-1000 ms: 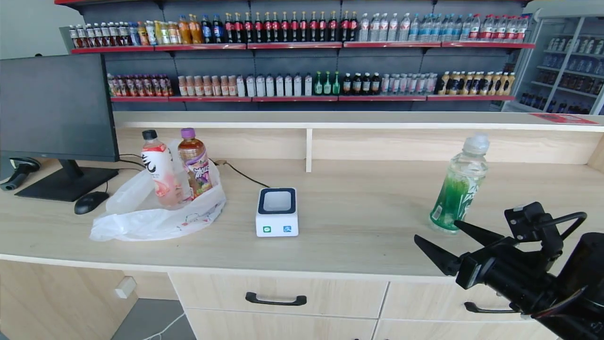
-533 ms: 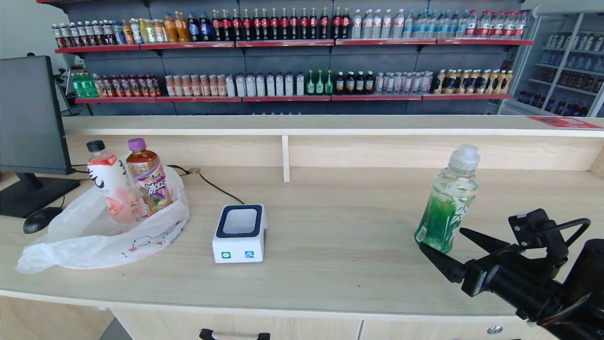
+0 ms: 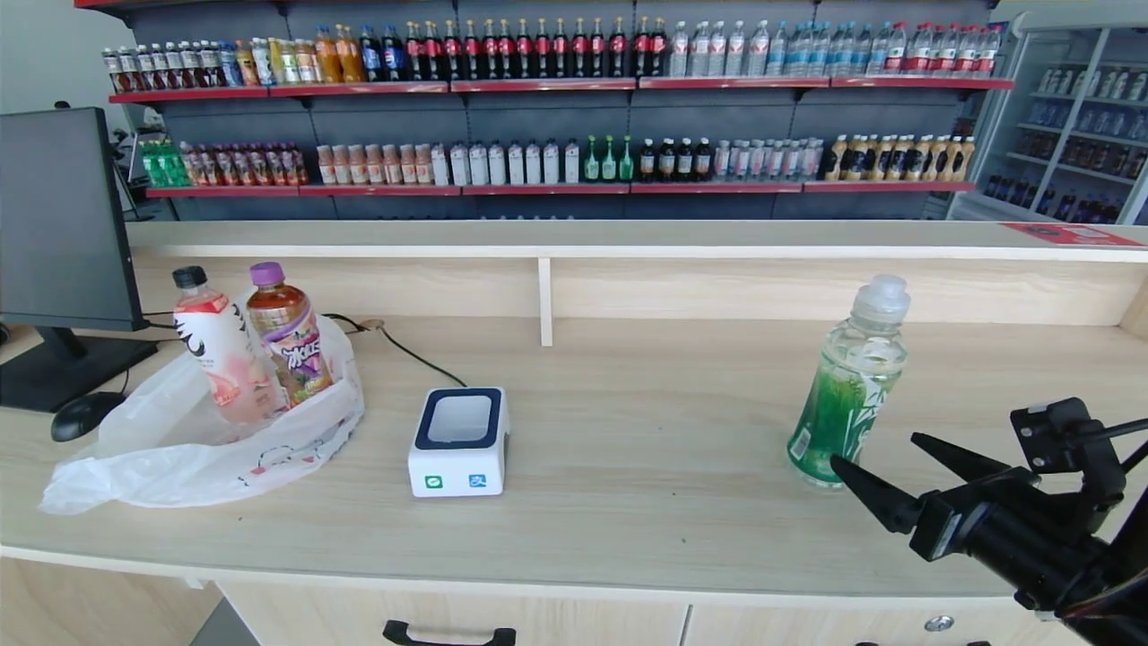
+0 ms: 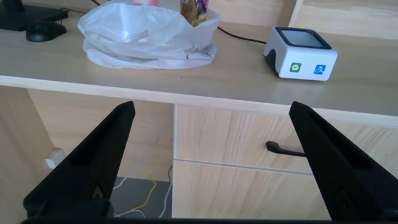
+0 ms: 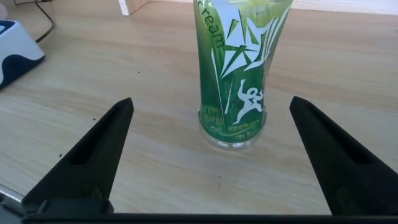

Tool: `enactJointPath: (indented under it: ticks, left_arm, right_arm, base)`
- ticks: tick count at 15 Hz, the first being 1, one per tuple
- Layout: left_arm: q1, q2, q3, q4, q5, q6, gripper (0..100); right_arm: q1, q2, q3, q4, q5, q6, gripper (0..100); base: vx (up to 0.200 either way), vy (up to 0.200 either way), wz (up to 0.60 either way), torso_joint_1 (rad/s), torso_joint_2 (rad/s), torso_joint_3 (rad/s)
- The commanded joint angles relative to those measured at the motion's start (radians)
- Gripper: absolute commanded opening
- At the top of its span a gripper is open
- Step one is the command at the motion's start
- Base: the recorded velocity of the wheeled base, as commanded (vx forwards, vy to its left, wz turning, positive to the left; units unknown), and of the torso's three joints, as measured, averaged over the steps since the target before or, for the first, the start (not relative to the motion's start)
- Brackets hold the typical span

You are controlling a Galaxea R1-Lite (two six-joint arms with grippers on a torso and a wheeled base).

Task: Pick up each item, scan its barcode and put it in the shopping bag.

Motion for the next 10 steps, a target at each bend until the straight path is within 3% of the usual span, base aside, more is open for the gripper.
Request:
enactJointPath:
  ticks: [1, 10]
  left_arm:
    - [0.000, 0.000, 0.002, 0.000, 0.000, 0.000, 100]
    - [0.000, 0.000, 0.002, 0.000, 0.000, 0.000, 100]
  right_arm:
    - [-0.018, -0.002, -0.006, -0.001, 0.001, 0.000, 100]
    - [-0.017, 0.073, -0.140, -0.001, 0.001, -0.018, 100]
  base:
    - [0.000, 0.000, 0.00, 0.000, 0.00, 0.000]
    - [0.000, 0.000, 0.00, 0.000, 0.00, 0.000]
